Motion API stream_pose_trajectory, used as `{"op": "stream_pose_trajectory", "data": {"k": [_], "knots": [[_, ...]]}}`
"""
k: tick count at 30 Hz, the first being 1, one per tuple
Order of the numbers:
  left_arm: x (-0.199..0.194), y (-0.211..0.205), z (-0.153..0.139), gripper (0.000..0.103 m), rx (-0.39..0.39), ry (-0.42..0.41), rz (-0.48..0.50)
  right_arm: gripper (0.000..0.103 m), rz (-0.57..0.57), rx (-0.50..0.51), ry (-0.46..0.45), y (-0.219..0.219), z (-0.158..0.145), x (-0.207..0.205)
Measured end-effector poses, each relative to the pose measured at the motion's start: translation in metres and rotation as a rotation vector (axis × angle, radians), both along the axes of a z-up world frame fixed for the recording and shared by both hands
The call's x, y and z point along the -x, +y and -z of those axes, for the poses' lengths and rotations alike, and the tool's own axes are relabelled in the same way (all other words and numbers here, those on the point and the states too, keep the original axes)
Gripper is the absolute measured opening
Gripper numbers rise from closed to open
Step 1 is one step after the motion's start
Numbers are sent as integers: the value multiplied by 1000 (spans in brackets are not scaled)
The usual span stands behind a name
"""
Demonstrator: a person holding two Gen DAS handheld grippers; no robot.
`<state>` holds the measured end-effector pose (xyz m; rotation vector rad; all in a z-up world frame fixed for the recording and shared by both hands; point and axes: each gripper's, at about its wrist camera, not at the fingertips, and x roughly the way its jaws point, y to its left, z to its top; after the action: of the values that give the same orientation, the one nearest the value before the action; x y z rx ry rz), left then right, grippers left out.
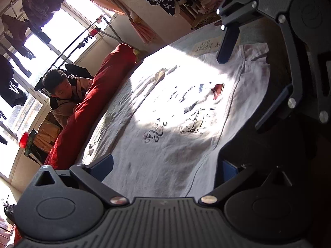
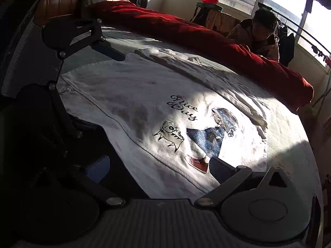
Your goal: Fold clothes
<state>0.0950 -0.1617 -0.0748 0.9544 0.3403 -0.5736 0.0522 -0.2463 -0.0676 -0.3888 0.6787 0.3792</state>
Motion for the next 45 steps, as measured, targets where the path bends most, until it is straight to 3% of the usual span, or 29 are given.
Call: {"op": "stream_pose_trajectory", "data": {"k": [8,19,26,32,45], "knots": [[-3,7,-4,102,37,54,-17,103,77,83,-17,27,34,-27],[-1,3,19,102,-10,116,-6,103,143,50,-5,8,30,-37],[-1,3,21,102,-23,97,-7,103,136,70,-13,11,29,-37],[-8,10,21,102,-49,31,-65,103,144,54,-29,9,23,-36],[-6,70,26,102,-154,-95,-177,103,178,137,-58,-23,37,-19]]}}
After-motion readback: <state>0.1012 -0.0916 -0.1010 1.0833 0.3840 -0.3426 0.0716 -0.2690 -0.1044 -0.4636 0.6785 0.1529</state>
